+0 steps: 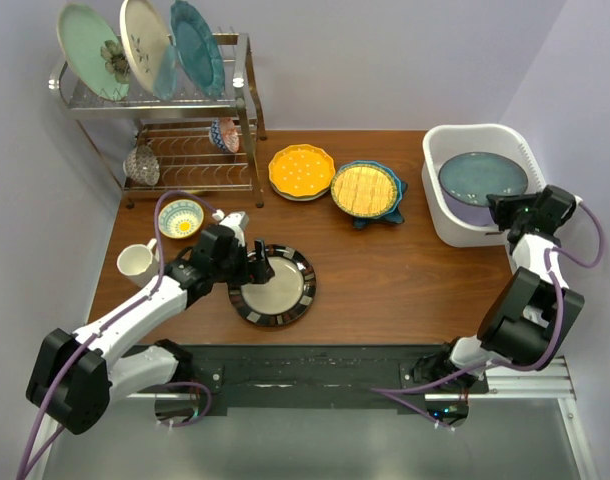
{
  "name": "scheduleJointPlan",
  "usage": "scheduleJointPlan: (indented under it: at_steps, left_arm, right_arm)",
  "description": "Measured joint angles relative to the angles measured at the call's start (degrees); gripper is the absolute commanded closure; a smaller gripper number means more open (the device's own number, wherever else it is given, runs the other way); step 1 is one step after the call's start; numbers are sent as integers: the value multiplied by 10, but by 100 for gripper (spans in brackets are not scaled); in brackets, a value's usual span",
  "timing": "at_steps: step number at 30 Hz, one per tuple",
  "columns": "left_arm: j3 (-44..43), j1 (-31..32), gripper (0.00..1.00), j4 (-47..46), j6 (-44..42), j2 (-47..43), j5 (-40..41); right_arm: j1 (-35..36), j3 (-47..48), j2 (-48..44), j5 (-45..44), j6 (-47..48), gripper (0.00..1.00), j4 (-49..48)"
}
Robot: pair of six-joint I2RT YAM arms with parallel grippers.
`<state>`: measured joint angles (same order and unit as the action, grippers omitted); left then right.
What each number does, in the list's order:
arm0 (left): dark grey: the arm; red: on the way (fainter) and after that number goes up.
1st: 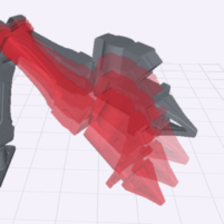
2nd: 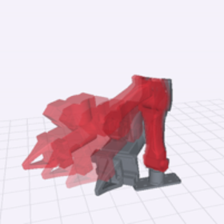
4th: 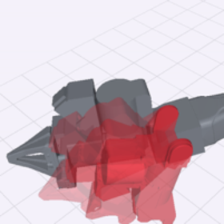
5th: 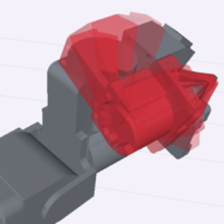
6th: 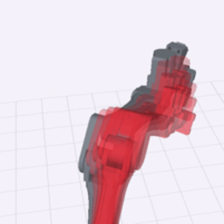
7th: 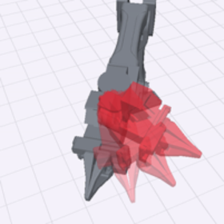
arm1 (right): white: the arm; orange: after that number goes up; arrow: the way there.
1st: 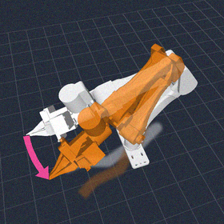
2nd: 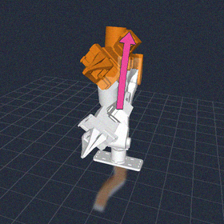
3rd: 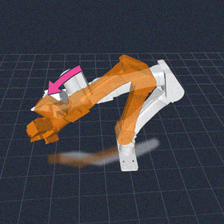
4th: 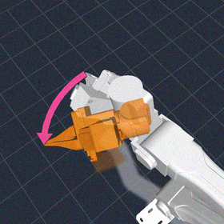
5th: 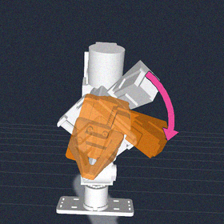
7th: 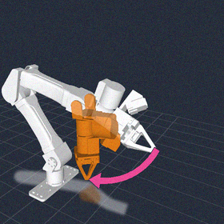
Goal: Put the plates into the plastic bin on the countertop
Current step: Place the plate in the plastic bin.
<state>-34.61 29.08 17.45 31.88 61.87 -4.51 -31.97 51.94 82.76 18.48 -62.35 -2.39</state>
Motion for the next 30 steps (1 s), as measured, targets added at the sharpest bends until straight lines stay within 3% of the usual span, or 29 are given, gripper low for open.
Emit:
scheduleJointPlan:
  at_steps: [19,26,30]
  left_arm:
    - [0,0,4,0,0,0,0]
    - [0,0,5,0,0,0,0]
    - [0,0,4,0,0,0,0]
  right_arm:
    - [0,-18,28,-28,0,100,-22]
    - [0,-17,44,-19,-2,80,-46]
    - [0,-15,50,-4,-6,77,-59]
